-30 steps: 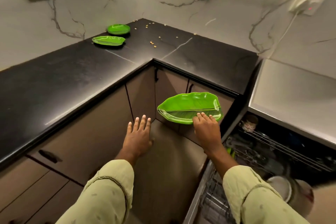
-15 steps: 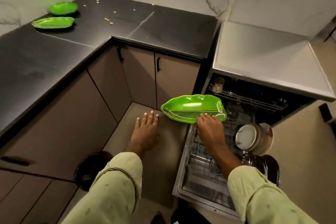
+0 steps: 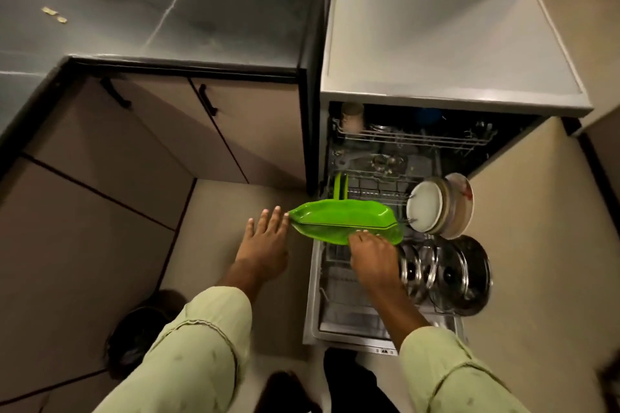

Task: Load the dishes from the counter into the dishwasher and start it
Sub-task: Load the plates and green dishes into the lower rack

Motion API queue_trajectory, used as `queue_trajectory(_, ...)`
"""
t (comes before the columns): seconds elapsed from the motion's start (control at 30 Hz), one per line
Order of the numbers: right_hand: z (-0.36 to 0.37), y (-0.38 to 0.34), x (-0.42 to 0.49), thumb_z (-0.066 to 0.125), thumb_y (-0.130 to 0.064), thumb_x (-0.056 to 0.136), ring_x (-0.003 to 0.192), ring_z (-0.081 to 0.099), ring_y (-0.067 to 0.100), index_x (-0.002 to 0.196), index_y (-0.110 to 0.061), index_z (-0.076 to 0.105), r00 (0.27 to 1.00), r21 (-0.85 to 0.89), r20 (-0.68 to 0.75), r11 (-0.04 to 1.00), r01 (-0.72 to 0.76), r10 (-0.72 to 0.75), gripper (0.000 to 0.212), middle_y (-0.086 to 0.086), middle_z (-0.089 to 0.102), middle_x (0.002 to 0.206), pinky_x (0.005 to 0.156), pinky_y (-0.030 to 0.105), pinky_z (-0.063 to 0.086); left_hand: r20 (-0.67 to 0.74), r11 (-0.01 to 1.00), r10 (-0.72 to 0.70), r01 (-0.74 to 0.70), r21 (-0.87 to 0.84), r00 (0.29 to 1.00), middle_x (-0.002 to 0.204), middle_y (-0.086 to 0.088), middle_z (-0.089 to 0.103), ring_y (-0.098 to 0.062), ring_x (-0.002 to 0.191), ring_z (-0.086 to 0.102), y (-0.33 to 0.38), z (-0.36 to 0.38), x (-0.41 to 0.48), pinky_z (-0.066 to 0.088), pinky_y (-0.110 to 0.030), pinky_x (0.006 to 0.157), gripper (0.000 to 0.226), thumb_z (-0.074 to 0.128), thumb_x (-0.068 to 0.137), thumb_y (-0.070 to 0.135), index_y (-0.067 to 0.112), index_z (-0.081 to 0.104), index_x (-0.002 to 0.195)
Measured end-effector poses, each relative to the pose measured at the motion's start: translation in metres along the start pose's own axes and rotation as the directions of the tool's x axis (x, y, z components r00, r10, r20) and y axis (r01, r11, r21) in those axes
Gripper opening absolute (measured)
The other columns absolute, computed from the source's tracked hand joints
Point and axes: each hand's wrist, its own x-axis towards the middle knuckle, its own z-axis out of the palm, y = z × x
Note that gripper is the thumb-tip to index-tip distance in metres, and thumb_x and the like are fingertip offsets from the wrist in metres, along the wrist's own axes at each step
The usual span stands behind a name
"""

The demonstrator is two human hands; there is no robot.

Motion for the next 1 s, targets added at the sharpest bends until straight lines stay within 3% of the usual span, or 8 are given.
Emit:
queue_trajectory(0.13,0.025,0.020,0.014,0.075,-0.003,0.048,0.047,0.063,0.022,0.060,-0.013,0.064,0.995,0.025,0.079,0.998,-0.060,0.058,0.020,0.003,0.062,0.056,0.042,0.025,0.046,0.054,0.999,0.031,-0.032,0.015,0.998,0.165,-0.008,-0.015,-0.029,0.152,-0.011,0.024,0.007,0.040,-0.002,-0.049,0.121,0.085,0.045,0.099,0.035,0.011,-0.011,0.157)
queue_trajectory(0.27,0.053,0.039,0.038,0.088,-0.005,0.044,0.037,0.059,0.024,0.058,-0.014,0.064,0.961,0.026,0.144,0.970,-0.241,0.235,0.030,0.004,0.059,0.047,0.034,0.023,0.042,0.125,0.998,0.057,-0.061,0.030,0.990,0.165,-0.006,-0.018,-0.027,0.152,-0.013,0.031,0.022,0.086,-0.004,-0.049,0.121,0.085,0.045,0.099,0.034,0.014,-0.014,0.157)
queue_trajectory(0.3,0.060,0.045,0.043,0.089,-0.007,0.051,0.041,0.062,0.025,0.064,-0.015,0.065,0.952,-0.001,0.131,0.960,-0.279,0.276,0.028,0.006,0.061,0.051,0.036,0.026,0.044,0.133,0.997,0.065,-0.071,0.039,0.989,0.165,-0.005,-0.018,-0.027,0.152,-0.014,0.030,0.025,0.098,-0.005,-0.048,0.121,0.084,0.045,0.099,0.033,0.015,-0.015,0.157)
queue_trajectory(0.37,0.080,0.053,0.056,0.072,-0.014,0.082,0.072,0.072,0.029,0.092,-0.018,0.069,0.902,0.013,0.218,0.923,-0.385,0.373,0.011,0.009,0.072,0.078,0.056,0.033,0.054,0.148,0.994,0.085,-0.094,0.056,0.985,0.164,-0.005,-0.019,-0.026,0.152,-0.015,0.028,0.035,0.126,-0.006,-0.048,0.120,0.083,0.044,0.100,0.031,0.016,-0.016,0.156)
queue_trajectory(0.43,0.106,0.061,0.065,0.058,-0.018,0.094,0.092,0.071,0.030,0.109,-0.021,0.066,0.861,0.108,0.218,0.865,-0.489,0.459,0.018,0.009,0.073,0.098,0.072,0.037,0.054,0.191,0.988,0.113,-0.130,0.083,0.975,0.164,-0.005,-0.019,-0.026,0.151,-0.016,0.027,0.046,0.150,-0.007,-0.048,0.120,0.082,0.042,0.100,0.029,0.016,-0.017,0.156)
queue_trajectory(0.57,0.158,0.074,0.089,0.055,-0.021,0.097,0.091,0.070,0.029,0.106,-0.022,0.065,0.794,0.222,0.177,0.762,-0.608,0.582,0.014,0.006,0.073,0.096,0.069,0.035,0.052,0.254,0.971,0.157,-0.196,0.137,0.954,0.160,-0.003,-0.027,-0.026,0.149,-0.021,0.027,0.074,0.199,-0.013,-0.048,0.118,0.079,0.038,0.102,0.027,0.017,-0.021,0.154)
queue_trajectory(0.77,0.228,0.106,0.152,0.054,-0.011,0.094,0.087,0.067,0.037,0.103,-0.010,0.067,0.732,0.441,0.149,0.617,-0.651,0.665,0.016,0.019,0.070,0.091,0.065,0.033,0.040,0.353,0.935,0.201,-0.287,0.210,0.914,0.158,-0.001,-0.031,-0.026,0.149,-0.023,0.030,0.121,0.285,-0.014,-0.048,0.120,0.077,0.036,0.104,0.029,0.020,-0.021,0.155)
queue_trajectory(1.0,0.283,0.131,0.206,0.060,-0.014,0.090,0.091,0.063,0.039,0.093,-0.007,0.065,0.739,0.477,0.194,0.596,-0.646,0.646,0.010,0.018,0.070,0.095,0.064,0.030,0.029,0.335,0.922,0.215,-0.303,0.239,0.917,0.163,-0.007,-0.021,-0.029,0.151,-0.013,0.027,0.162,0.350,-0.002,-0.050,0.123,0.076,0.038,0.104,0.030,0.018,-0.016,0.156)
